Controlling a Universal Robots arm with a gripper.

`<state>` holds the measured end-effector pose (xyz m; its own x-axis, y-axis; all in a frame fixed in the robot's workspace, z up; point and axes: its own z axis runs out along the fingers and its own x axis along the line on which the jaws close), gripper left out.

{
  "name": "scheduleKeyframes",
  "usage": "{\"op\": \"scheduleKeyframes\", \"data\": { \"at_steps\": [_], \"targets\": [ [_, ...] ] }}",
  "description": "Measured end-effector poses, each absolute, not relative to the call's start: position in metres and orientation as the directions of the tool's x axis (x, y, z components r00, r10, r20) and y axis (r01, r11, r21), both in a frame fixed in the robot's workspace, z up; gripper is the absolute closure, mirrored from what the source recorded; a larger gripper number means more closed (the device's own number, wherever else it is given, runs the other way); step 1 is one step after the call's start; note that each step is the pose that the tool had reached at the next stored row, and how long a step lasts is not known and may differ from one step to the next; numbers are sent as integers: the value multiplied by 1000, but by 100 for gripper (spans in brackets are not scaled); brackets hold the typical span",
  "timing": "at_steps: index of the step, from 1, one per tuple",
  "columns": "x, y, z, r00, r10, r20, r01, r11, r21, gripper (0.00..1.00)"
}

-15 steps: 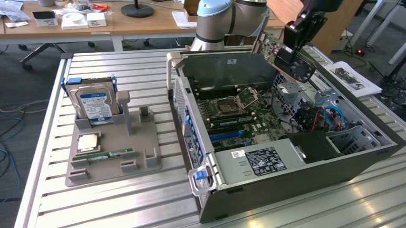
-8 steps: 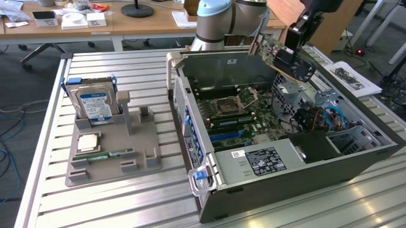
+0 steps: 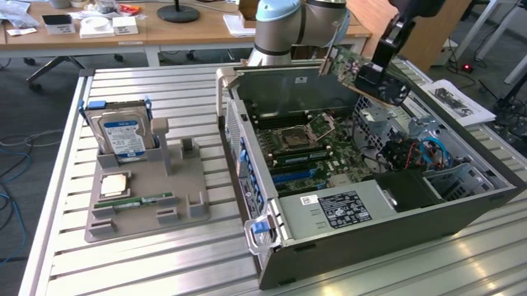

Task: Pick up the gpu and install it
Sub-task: 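Insert the gpu into the slot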

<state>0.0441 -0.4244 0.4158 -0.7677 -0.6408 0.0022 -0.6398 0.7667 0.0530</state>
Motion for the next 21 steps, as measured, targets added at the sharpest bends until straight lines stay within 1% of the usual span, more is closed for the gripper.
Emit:
{"op": "scheduleKeyframes", "data": {
  "at_steps": [21],
  "targets": [
    [44, -424, 412, -479, -878, 2, -877, 478, 53, 73]
  ]
}}
